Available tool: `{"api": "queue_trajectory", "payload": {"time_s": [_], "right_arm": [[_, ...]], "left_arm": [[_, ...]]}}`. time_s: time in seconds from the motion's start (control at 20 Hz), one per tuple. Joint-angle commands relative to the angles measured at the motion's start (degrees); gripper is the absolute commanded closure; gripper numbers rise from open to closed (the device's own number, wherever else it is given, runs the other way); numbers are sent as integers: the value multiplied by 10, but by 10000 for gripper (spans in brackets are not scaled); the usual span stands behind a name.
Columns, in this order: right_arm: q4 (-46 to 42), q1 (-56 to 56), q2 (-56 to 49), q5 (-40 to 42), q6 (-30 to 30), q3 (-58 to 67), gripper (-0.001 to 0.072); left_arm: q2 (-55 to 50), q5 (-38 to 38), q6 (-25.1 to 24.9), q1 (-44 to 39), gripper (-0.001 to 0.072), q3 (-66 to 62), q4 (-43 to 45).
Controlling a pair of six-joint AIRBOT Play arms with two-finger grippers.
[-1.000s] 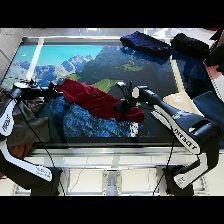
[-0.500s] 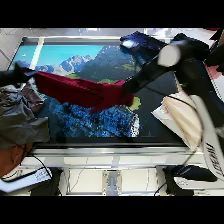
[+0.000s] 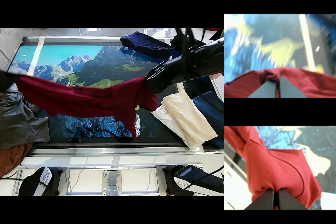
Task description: Fold the shirts.
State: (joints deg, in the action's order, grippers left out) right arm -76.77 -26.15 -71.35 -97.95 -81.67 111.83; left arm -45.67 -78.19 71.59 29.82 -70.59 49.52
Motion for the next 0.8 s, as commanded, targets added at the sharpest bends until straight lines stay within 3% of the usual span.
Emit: {"api": "queue_trajectory", "payload": {"time_s": [0.0,0.15,0.25,0.4,0.55,0.6,0.65,0.7,0.75], "right_arm": [[-16,17,-40,3,10,-49,691],[-16,70,-122,81,17,-91,692],[-4,107,-179,182,-18,-91,691],[64,135,-250,357,-32,-90,692],[133,136,-308,509,-33,-90,688],[158,136,-324,553,-33,-90,576],[181,136,-336,591,-34,-90,279],[204,136,-343,621,-38,-90,87],[210,137,-344,636,-38,-90,85]], "left_arm": [[16,-30,12,-18,697,118,63],[16,76,11,-22,697,298,79],[16,182,11,-21,697,371,92],[9,325,15,-24,697,410,63],[-35,404,14,-24,696,410,8],[-54,425,14,-25,696,410,-5],[-77,446,12,-27,696,410,-19],[-94,471,10,-28,675,410,-35],[-108,501,10,-28,569,409,-53]]}}
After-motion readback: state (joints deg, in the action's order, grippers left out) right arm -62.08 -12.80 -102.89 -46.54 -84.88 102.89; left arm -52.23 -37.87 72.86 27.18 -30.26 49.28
